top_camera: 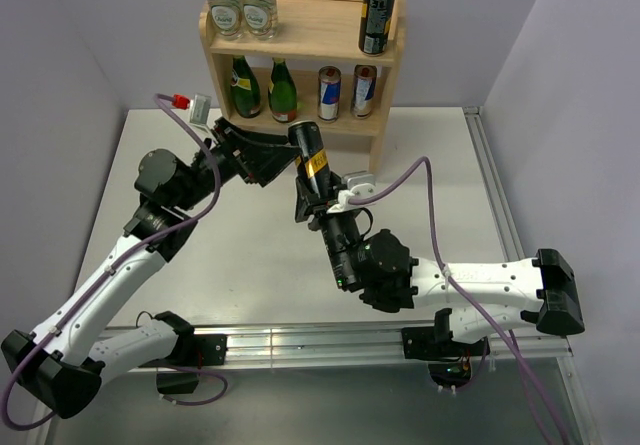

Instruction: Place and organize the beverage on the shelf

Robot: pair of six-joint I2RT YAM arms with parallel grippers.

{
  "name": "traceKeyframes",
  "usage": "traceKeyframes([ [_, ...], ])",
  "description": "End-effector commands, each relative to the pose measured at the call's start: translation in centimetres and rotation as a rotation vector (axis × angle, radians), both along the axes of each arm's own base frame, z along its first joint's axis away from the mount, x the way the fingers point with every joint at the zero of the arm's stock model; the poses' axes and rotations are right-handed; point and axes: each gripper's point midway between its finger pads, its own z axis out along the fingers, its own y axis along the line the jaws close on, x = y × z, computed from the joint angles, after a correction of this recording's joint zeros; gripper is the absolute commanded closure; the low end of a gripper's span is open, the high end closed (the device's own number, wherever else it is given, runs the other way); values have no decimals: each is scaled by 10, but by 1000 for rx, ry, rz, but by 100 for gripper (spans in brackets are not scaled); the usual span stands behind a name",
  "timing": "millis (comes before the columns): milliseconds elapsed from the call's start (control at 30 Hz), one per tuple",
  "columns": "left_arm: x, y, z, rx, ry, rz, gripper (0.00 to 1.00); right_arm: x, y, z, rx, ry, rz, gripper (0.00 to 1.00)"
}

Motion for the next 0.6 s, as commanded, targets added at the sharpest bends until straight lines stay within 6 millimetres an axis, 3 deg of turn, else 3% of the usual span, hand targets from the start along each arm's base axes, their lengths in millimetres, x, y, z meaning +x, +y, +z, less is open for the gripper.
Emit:
traceKeyframes([
  [0,8,-1,-6,12,-14,16,1,-18,2,54,179,-78,85,100],
  [433,22,-4,-17,26,3,54,1,-26,9,53,196,-72,113,100],
  [567,26,-7,-7,11,-8,49,9,-27,13,48,203,-54,127,100],
])
